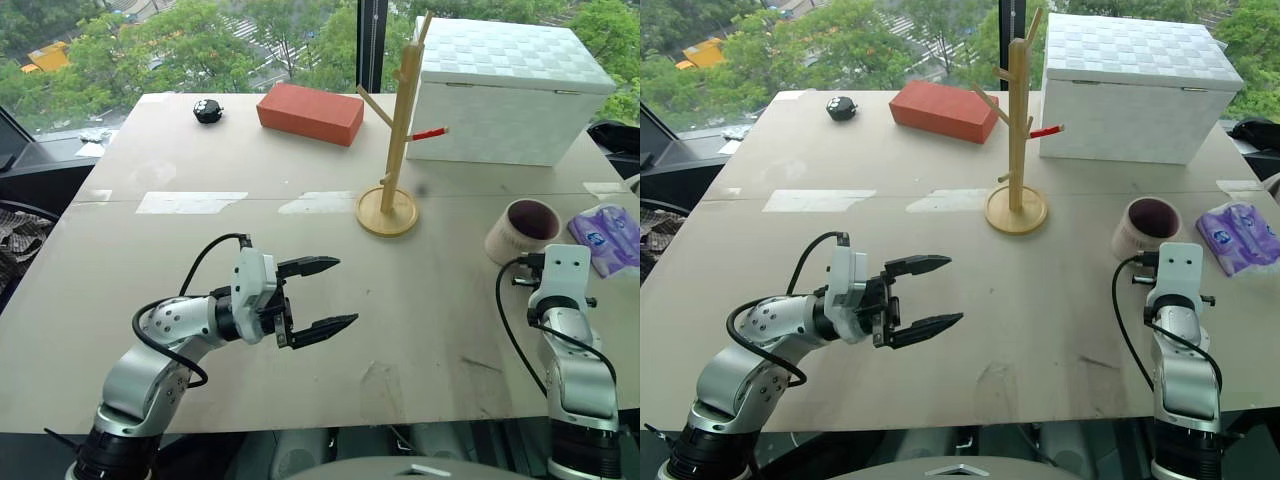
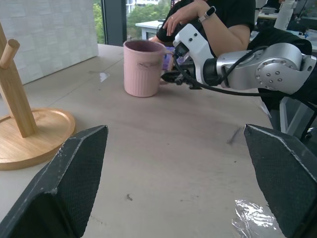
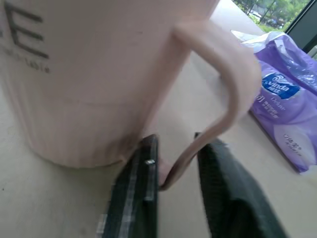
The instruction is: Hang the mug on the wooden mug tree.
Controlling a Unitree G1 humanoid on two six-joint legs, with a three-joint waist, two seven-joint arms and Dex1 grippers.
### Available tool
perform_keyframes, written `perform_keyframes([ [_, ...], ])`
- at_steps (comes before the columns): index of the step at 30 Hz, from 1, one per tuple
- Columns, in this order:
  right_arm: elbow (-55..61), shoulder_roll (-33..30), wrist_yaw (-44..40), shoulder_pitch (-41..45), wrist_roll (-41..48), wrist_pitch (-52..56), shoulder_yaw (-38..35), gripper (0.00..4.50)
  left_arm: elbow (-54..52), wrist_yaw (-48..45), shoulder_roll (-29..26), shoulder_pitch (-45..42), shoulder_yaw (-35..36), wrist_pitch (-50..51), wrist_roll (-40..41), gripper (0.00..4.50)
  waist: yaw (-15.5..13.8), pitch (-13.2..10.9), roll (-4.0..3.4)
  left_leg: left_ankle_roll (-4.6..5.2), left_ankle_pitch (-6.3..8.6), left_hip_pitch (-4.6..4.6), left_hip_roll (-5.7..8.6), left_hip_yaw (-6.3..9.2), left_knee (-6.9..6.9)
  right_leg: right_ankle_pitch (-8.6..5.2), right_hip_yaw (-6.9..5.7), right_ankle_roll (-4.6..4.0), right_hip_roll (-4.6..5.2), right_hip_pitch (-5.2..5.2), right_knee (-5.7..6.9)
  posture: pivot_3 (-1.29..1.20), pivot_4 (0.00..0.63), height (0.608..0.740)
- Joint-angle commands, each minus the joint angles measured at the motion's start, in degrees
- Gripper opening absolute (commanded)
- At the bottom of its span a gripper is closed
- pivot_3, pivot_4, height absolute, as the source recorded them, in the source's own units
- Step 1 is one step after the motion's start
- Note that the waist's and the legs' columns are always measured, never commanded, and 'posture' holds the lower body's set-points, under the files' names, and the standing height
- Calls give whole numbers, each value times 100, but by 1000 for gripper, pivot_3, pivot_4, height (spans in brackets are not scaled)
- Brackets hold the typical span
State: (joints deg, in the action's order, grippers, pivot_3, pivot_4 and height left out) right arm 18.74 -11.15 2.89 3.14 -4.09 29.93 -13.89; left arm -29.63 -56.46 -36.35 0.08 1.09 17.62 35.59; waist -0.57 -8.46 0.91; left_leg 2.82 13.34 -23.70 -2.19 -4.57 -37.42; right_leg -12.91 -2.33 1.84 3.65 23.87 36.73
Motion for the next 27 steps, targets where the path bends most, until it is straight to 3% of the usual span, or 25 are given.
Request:
perform_keyframes([
  [1,-186,-113,-76,-55,44,-199,-95,45,-252,63,0,-23,52,-15,70,4500,-25,3,6,0,0,-1,0,4,0,0,-3,0,-1,-1,0,0,150,740],
  [5,-295,-250,-375,-1,276,-613,-178,45,-249,114,43,2,29,-23,56,4500,0,1,3,0,0,-1,1,0,0,0,2,-1,0,-2,0,0,150,740],
  [11,-585,-997,-1766,387,968,-1346,-99,45,0,295,371,78,237,-199,158,4500,37,-3,-2,1,0,0,1,-5,0,1,7,0,-2,0,0,0,150,740],
  [20,-2346,-2511,-4443,2785,1648,-1633,534,45,447,285,583,546,473,-1087,-366,4500,115,-11,-2,2,0,3,-4,-2,2,13,6,-19,-14,0,2,0,150,740],
  [27,-3747,-2814,-6106,4588,1831,-1650,1136,45,701,472,910,750,623,-1937,-731,4500,115,-20,-5,3,0,-4,-3,-13,1,15,9,-17,-5,3,-7,0,150,740],
])
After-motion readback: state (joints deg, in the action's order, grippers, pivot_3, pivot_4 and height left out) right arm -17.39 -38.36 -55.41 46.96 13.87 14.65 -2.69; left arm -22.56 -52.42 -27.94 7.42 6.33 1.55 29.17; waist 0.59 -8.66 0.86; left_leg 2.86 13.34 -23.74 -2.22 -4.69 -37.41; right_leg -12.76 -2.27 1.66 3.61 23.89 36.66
